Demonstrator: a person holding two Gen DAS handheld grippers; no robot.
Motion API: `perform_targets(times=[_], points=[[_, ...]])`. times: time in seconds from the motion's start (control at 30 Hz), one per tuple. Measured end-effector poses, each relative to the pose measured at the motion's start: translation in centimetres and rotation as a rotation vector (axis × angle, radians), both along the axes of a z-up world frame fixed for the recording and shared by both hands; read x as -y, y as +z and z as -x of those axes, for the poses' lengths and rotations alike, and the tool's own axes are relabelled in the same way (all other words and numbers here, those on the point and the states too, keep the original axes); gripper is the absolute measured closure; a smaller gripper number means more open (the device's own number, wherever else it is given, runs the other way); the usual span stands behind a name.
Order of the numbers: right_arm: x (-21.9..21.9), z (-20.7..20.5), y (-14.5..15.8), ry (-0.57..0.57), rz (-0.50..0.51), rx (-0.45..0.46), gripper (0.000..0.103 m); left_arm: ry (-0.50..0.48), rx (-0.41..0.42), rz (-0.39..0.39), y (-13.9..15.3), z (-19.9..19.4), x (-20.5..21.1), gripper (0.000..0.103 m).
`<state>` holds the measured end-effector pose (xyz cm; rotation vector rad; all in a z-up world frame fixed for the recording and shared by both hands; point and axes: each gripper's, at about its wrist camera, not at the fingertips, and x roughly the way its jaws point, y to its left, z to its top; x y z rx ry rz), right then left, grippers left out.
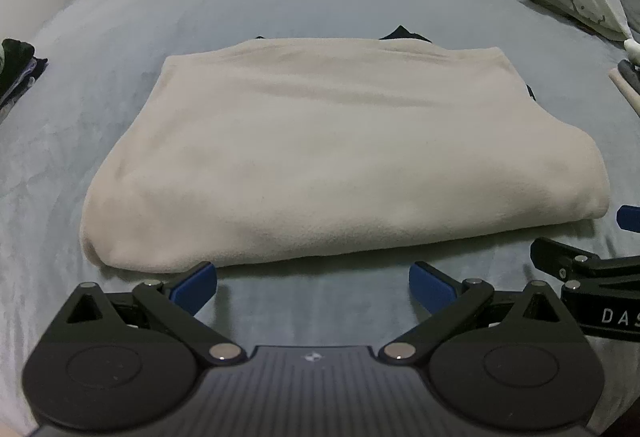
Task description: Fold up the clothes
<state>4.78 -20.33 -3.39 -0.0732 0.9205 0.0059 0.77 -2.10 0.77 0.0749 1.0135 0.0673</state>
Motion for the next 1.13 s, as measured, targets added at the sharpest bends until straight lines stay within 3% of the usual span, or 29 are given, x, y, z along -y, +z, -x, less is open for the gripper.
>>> perform_targets(times=[1.13], points=[[-0.17,-0.14,-0.48,0.013,-0.004,-0.015,0.000,-0.010,-0.015,0.013,-0.20,-0.02,-0.27,0.001]])
